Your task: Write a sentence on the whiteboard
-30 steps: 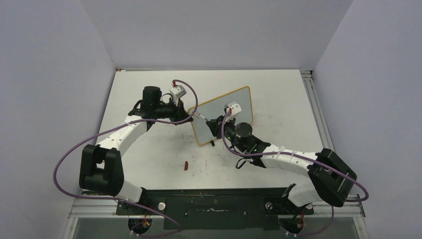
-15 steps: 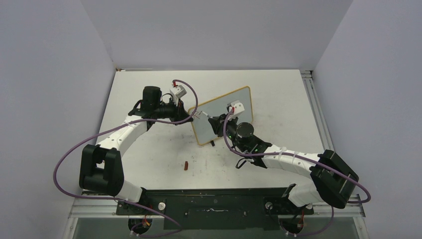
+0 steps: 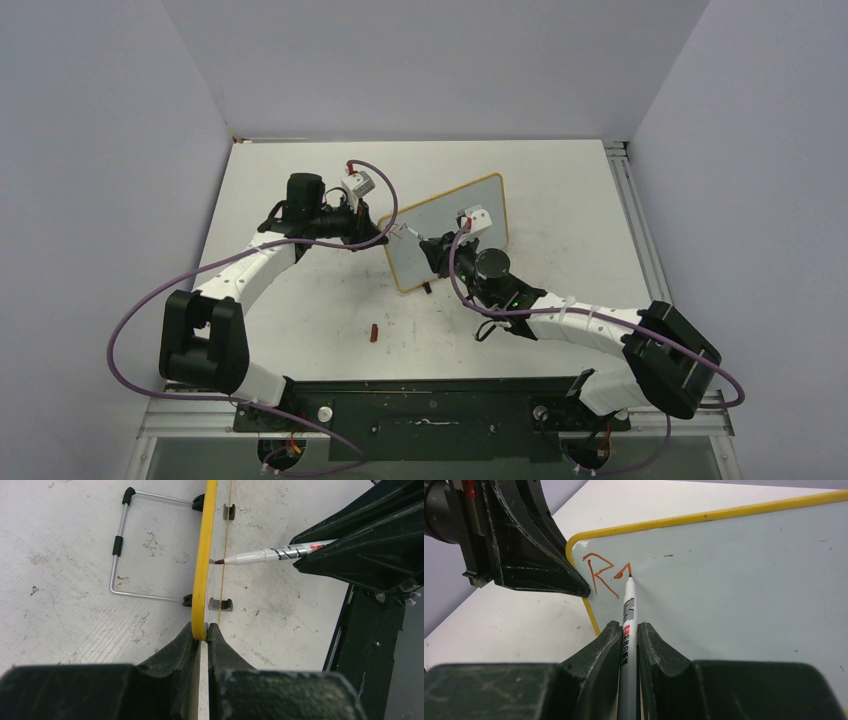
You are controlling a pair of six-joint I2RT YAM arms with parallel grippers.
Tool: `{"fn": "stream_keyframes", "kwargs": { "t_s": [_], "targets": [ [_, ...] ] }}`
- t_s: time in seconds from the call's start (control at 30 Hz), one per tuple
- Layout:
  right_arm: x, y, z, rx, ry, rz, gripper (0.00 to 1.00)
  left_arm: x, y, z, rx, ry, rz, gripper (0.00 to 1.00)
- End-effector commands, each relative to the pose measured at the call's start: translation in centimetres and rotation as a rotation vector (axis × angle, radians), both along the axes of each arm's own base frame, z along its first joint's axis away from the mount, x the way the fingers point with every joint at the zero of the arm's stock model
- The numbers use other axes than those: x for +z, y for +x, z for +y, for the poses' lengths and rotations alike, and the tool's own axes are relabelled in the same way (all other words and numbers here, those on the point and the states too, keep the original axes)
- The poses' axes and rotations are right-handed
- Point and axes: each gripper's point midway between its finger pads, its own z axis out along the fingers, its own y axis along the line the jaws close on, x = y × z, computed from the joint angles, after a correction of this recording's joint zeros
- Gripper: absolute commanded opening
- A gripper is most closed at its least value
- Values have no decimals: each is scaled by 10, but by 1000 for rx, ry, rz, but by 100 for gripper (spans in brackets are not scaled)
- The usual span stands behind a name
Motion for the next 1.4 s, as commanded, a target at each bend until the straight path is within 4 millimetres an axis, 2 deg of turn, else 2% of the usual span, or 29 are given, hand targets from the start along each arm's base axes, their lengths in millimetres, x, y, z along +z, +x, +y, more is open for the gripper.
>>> {"fn": "stream_keyframes", "kwargs": {
  "t_s": [0.0, 0.17, 0.3, 0.6, 0.73, 1.07, 1.37],
  "targets": [
    [-8, -11, 4, 24, 17, 17, 5, 4, 2, -2, -19, 24, -31, 0],
    [-18, -14, 3, 20, 3, 31, 5, 4, 2, -2, -20, 23, -31, 0],
    [-9, -10, -2, -12, 6, 9, 5, 4, 2, -2, -19, 23, -33, 0],
    [37, -3, -9, -54, 35, -82, 5, 6, 1, -2, -21, 20, -36, 0],
    [55, -4, -4, -30, 60, -114, 5, 6, 2, -2, -20, 20, -36, 0],
    [63, 3, 8, -14, 66, -141, 5, 5, 1, -3, -22, 20, -34, 0],
    [56, 8, 12, -14, 55, -129, 5, 5, 2, -3, -23, 20, -32, 0]
  ]
}}
